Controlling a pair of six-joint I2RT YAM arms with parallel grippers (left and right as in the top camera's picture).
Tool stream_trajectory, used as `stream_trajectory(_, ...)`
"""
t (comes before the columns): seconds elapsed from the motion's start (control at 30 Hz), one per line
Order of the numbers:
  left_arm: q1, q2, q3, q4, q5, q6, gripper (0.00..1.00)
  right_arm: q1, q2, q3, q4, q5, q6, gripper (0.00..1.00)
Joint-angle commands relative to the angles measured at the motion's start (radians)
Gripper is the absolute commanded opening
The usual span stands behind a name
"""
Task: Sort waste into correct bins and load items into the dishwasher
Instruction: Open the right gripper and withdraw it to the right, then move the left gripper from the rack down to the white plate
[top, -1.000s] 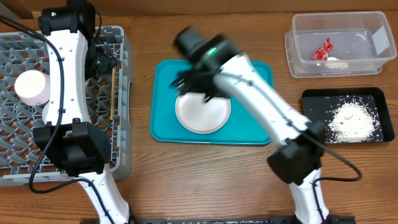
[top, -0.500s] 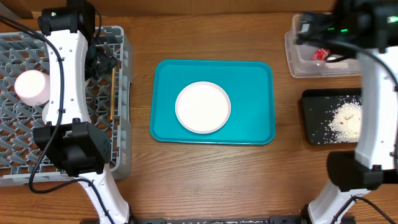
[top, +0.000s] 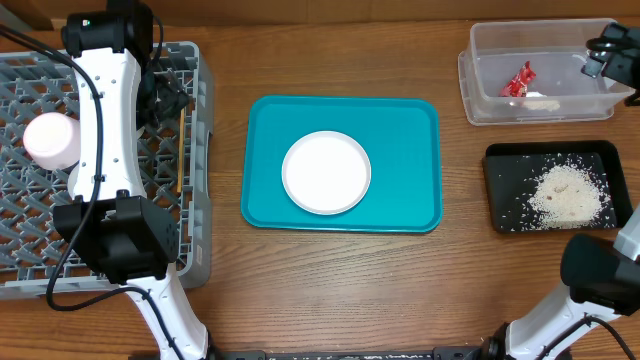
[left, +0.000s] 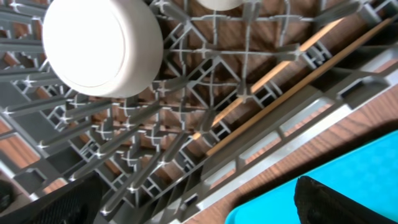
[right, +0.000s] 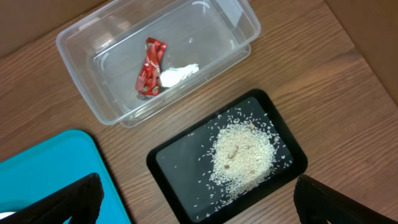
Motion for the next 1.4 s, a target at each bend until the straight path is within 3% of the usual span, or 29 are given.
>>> stream_trajectory(0.0, -0.009, -0.036, 0.023, 0.011, 0.014, -0.023, 1.00, -0.012, -0.006, 0.006, 0.002, 0.003, -0.013, 1.00)
stream_trajectory(0.1, -0.007, -0.036, 0.023, 0.014, 0.048, -0.038, 1.00, -0.011, -0.006, 0.006, 0.002, 0.003, -0.013, 1.00)
stream_trajectory(0.2, -0.011, -0.036, 0.023, -0.018, 0.245, -0.021, 1.00, -0.011, -0.006, 0.006, 0.002, 0.003, -0.013, 1.00)
stream_trajectory(0.3, -0.032, -0.032, 0.018, -0.011, 0.513, 0.083, 1.00, -0.011, -0.006, 0.006, 0.002, 0.003, -0.013, 1.00)
stream_trajectory(0.4, -0.114, -0.019, 0.009, 0.010, 0.644, 0.203, 1.00, -0.011, -0.006, 0.006, 0.002, 0.003, -0.013, 1.00)
stream_trajectory(0.53, -0.280, -0.007, -0.002, 0.010, 0.603, 0.262, 0.98, -0.011, -0.006, 0.006, 0.002, 0.003, -0.013, 1.00)
stream_trajectory(0.73, -0.576, -0.006, -0.089, 0.119, 0.420, 0.257, 0.95, -0.011, -0.006, 0.006, 0.002, 0.003, -0.013, 1.00)
stream_trajectory(0.93, -0.800, -0.005, -0.248, 0.236, 0.198, 0.042, 0.82, -0.011, -0.006, 0.006, 0.002, 0.003, -0.013, 1.00)
stream_trajectory(1.13, -0.871, -0.005, -0.418, 0.445, 0.190, 0.016, 0.63, -0.011, -0.006, 0.006, 0.002, 0.003, -0.013, 1.00)
stream_trajectory(1.23, -0.873, -0.005, -0.487, 0.558, 0.187, 0.027, 0.69, -0.011, -0.006, 0.006, 0.002, 0.003, -0.013, 1.00)
stream_trajectory(1.37, -0.866, -0.005, -0.540, 0.668, 0.186, 0.068, 0.68, -0.012, -0.006, 0.006, 0.002, 0.003, -0.013, 1.00)
